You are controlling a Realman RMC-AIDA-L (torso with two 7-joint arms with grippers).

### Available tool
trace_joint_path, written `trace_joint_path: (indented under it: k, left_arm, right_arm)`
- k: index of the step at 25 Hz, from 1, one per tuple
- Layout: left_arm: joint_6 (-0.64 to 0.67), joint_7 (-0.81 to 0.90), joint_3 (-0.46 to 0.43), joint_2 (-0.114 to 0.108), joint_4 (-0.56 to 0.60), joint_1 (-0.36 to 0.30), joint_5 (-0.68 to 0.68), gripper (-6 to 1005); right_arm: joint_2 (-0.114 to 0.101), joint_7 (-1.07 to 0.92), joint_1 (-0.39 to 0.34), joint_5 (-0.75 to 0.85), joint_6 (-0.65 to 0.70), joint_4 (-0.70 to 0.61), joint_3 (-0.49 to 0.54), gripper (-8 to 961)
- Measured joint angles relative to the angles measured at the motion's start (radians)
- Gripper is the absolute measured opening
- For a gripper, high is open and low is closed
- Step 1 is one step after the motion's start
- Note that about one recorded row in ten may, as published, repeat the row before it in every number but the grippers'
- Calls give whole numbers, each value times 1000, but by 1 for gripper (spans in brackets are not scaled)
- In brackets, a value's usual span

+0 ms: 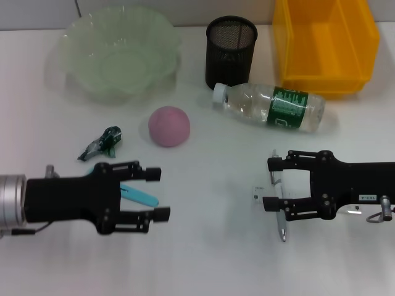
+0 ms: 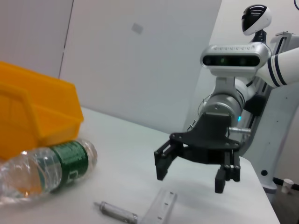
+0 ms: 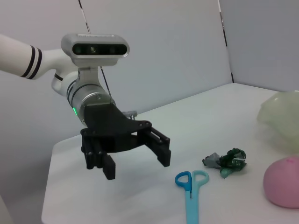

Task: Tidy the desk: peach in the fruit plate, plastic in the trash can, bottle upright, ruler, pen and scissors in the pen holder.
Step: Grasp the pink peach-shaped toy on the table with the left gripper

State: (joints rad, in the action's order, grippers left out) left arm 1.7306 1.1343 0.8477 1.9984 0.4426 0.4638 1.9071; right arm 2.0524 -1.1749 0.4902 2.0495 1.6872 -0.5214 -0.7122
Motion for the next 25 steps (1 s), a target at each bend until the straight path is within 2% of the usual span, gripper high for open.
trace_joint_path:
  k: [4,5,8,13,17,25]
  left_arm:
    - [-9,3,-52,23,44,19,-8,764]
    - [-39,1,-82,35,60,39,-8,763]
    - [-78,-1,-95,43,66,56,-8,760]
    - [-284,-3,-90,68,54,134,-2,754]
    - [-378,-4,-80,71,29,163,2,750]
    - [-509,-6,11,76,24,184,-3,741]
  right_arm:
    - [0,1,-1,0,0,3,0,823]
    - [0,4,-2,0,0,3,1,823]
    - [0,5,-2,0,-1,3,0,823]
    - [0,2,-2,0,-2,3,-4,823]
    - [0,0,-4,0,-2,3,-3,823]
    - [1,-2,-7,0,-1,4,2,823]
